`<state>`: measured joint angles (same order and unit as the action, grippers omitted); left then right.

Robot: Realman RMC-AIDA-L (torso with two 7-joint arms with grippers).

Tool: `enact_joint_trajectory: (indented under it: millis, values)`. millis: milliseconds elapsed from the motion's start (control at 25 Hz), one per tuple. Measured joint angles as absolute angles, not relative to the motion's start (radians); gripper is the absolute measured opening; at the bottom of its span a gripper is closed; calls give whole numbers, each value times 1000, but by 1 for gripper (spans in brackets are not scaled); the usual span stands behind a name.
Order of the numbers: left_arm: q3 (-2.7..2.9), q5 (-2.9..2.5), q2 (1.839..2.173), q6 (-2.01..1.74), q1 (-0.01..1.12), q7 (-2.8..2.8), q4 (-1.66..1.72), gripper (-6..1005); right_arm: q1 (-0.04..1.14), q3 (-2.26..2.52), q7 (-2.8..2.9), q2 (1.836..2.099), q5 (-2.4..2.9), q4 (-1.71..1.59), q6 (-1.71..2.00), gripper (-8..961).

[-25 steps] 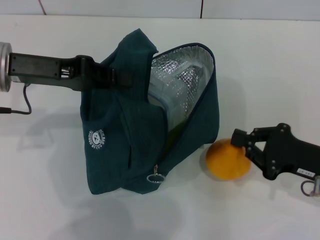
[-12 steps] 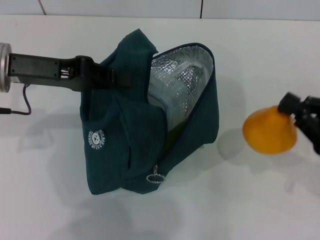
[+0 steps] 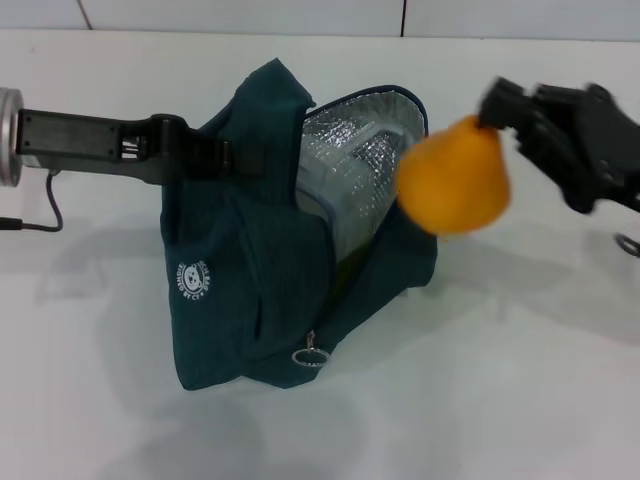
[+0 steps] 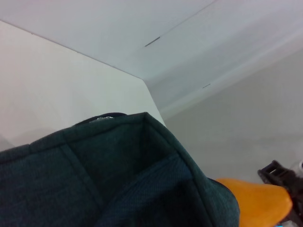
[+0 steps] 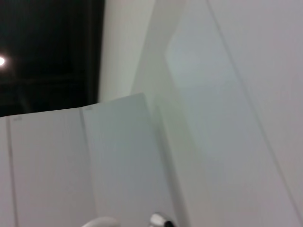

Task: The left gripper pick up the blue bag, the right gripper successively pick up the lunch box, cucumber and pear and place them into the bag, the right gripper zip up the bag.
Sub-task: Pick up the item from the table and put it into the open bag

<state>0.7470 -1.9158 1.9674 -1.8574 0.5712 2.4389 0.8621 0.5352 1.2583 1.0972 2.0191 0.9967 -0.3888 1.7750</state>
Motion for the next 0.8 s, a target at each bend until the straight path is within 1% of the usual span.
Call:
enact_joint_trajectory:
  millis: [280, 640, 800]
  values:
    - [747, -1916, 1971, -1855, 579, 2436, 862, 37, 644, 1377, 1146, 2027, 985, -388, 1692, 78]
    - [747, -1916, 1973, -1851, 586, 2436, 862, 37, 699, 1576, 1181, 2028, 910, -401, 1542, 94]
    - [747, -1916, 1973, -1851, 585, 2436, 862, 37, 705, 1629, 1192, 2028, 866, -403, 1519, 100]
